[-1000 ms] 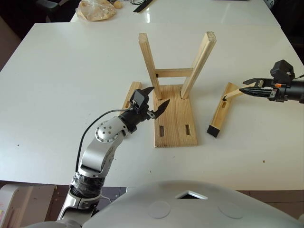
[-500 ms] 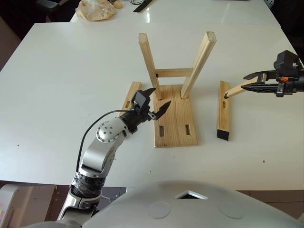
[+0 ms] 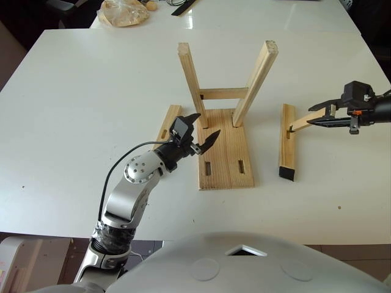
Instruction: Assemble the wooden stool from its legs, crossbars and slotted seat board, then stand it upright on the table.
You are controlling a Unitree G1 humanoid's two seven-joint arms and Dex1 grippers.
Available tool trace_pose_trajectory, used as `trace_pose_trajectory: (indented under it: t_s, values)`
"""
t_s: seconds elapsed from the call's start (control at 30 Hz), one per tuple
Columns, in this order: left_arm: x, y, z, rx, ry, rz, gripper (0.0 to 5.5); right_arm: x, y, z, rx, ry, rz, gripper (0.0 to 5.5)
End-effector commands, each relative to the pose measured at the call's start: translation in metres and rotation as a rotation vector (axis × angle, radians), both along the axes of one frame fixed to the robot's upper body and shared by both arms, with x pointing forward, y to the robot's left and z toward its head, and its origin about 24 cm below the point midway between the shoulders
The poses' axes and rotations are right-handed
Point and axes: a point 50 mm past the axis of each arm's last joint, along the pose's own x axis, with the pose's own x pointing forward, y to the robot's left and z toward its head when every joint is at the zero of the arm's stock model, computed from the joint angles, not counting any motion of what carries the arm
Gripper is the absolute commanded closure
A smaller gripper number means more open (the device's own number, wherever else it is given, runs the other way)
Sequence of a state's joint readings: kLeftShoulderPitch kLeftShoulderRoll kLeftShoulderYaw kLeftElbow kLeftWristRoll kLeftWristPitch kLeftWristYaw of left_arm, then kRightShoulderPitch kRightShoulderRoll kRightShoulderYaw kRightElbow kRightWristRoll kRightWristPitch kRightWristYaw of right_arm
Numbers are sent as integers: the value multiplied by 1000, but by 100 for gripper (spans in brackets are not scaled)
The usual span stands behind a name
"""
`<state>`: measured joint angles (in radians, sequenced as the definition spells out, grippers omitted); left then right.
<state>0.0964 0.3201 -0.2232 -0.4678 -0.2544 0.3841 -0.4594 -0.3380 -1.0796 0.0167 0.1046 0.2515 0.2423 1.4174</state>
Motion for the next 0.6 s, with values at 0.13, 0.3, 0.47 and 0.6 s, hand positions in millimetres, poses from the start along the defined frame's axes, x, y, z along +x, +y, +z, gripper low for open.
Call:
trace_pose_trajectory:
  t_s: [0.13,0.3,0.47,0.6]
  values:
    - [-2,-2,-1,9,11,3,158,10,2,6,-25,3,21,417]
    - [-1,-3,-1,8,12,-4,158,11,6,2,-20,20,37,417]
    - [-2,-3,-1,9,15,-8,158,9,6,-4,-32,41,43,417]
    - [-1,-4,0,9,16,-12,158,8,8,-9,-30,55,53,417]
